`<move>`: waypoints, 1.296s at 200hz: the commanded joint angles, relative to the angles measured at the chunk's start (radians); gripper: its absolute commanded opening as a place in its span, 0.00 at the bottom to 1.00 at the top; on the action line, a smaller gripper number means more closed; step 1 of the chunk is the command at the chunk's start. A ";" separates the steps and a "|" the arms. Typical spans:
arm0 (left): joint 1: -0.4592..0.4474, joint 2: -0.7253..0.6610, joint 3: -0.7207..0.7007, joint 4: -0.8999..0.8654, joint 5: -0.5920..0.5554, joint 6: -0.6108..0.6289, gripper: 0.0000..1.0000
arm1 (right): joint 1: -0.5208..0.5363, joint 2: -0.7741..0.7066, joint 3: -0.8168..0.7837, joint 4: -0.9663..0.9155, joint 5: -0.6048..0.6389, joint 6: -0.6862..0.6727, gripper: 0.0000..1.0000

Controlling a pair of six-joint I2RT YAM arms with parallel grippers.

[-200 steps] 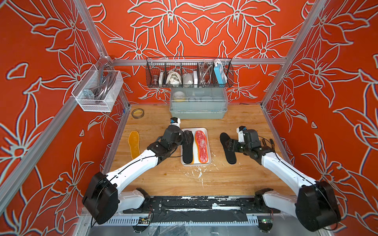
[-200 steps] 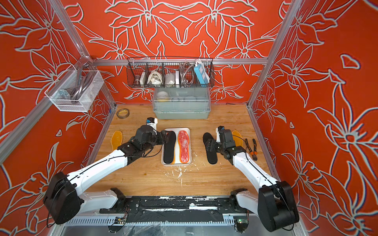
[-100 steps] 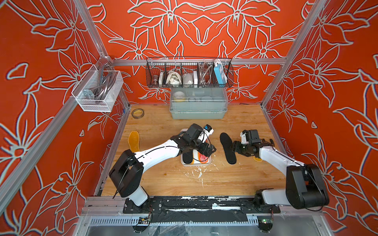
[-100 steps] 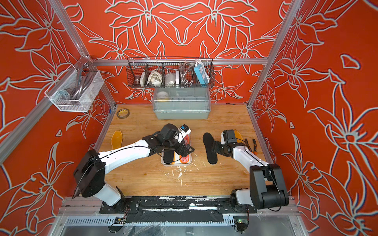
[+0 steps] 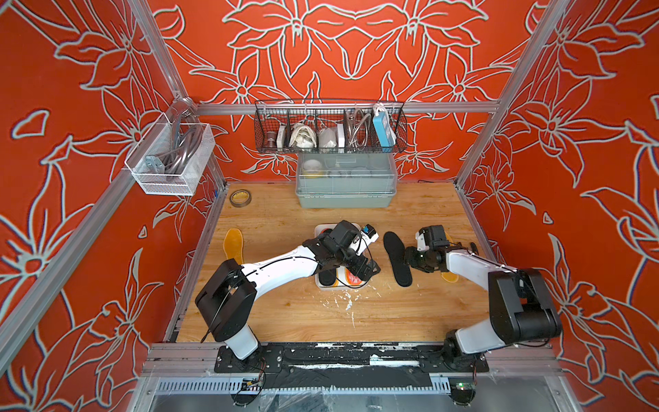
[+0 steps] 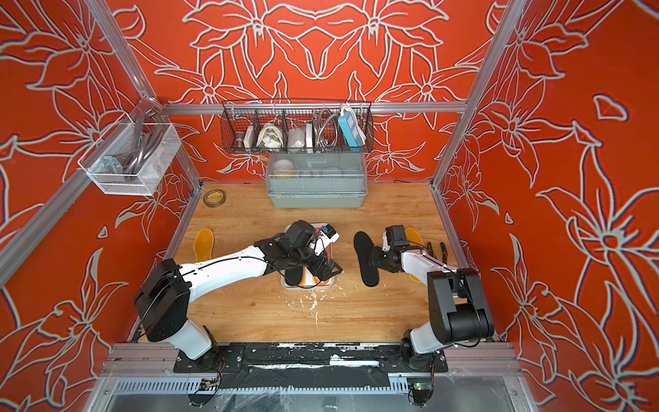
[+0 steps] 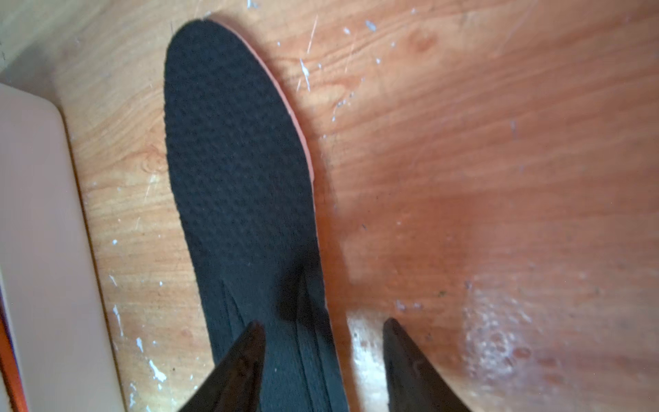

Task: Put the insoles into the storage box
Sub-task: Pick up the insole from the center of the board.

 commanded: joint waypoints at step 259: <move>0.209 -0.353 -0.330 0.216 0.037 -0.175 0.87 | 0.038 -0.122 -0.003 -0.059 -0.156 0.081 0.00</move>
